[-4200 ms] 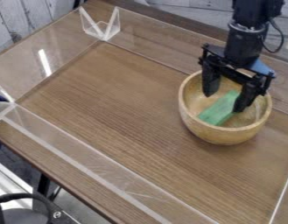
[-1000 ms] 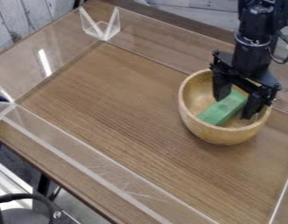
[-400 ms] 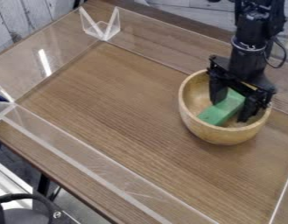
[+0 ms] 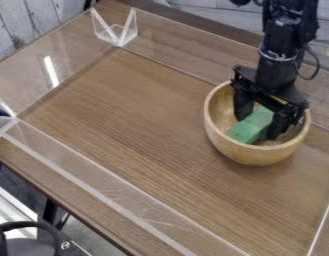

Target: Remove the green block from inside the brown bowl and put it on the table

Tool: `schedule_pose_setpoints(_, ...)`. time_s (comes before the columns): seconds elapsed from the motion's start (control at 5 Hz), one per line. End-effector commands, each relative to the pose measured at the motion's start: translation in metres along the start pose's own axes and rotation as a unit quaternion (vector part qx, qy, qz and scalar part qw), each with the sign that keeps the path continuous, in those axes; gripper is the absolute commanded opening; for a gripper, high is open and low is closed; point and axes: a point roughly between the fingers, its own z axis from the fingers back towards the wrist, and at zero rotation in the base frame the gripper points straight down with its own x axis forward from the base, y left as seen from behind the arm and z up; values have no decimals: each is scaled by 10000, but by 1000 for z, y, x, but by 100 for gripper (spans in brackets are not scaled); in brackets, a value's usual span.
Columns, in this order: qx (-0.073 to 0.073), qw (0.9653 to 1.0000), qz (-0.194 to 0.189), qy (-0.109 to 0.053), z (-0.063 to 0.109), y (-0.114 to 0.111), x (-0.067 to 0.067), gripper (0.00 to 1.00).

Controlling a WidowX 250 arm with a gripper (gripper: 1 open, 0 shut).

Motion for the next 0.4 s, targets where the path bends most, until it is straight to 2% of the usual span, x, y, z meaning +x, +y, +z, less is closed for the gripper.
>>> schedule_pose_setpoints(0.0, 27, 9994, 60, -335, 16, 5, 14, 0)
schedule_pose_setpoints(0.2, 17, 9993, 67, -359, 19, 6, 13, 0)
